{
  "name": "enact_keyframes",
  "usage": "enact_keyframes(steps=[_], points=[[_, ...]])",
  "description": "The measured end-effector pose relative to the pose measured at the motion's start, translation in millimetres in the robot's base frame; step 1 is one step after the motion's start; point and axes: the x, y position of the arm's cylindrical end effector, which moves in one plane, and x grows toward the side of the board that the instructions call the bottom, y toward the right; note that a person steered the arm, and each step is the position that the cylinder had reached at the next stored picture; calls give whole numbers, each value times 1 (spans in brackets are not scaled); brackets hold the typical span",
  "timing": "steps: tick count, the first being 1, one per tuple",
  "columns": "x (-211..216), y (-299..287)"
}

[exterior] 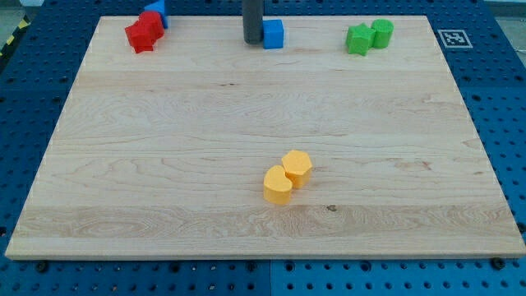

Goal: Move the green blocks and blue cube to the top center

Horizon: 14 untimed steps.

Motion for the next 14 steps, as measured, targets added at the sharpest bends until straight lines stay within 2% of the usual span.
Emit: enact_keyframes(steps=[1,3,4,6,11,13,14], points=[[53,59],[41,254],[39,286],[-17,275],[-34,92],[-39,84],[-45,101]])
